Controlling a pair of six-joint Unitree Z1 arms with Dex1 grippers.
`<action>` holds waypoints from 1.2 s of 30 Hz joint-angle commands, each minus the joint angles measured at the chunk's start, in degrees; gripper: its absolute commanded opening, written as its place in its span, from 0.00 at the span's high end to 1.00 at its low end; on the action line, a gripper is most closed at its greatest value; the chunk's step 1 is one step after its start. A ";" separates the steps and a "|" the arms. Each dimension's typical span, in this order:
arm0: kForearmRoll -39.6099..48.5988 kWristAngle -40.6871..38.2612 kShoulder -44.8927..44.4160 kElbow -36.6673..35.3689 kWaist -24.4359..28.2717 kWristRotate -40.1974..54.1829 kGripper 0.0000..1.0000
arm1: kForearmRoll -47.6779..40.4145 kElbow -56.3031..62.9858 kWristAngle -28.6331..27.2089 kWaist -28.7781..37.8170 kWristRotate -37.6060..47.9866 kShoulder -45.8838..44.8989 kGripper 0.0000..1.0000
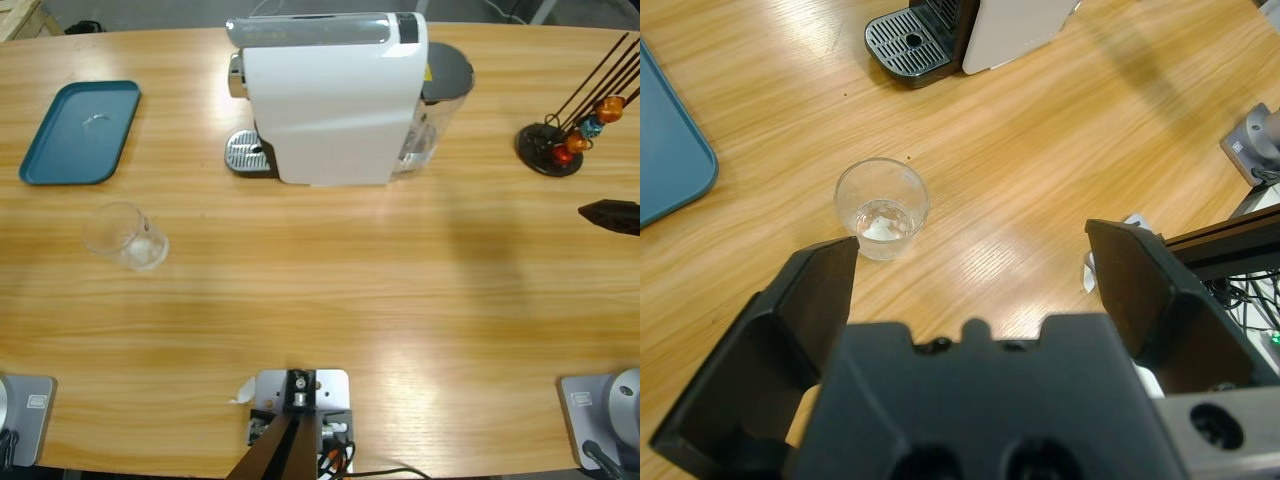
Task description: Pour coffee
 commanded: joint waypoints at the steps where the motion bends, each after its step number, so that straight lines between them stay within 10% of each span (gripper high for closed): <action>1: -0.40 0.30 1.39 0.88 -0.44 -0.57 0.01 | 0.15 1.35 0.92 -0.13 0.07 -2.95 0.00; 36: -12.53 0.74 2.95 4.64 -0.47 -7.37 0.04 | 0.08 1.09 2.24 -0.13 -0.74 -1.93 0.00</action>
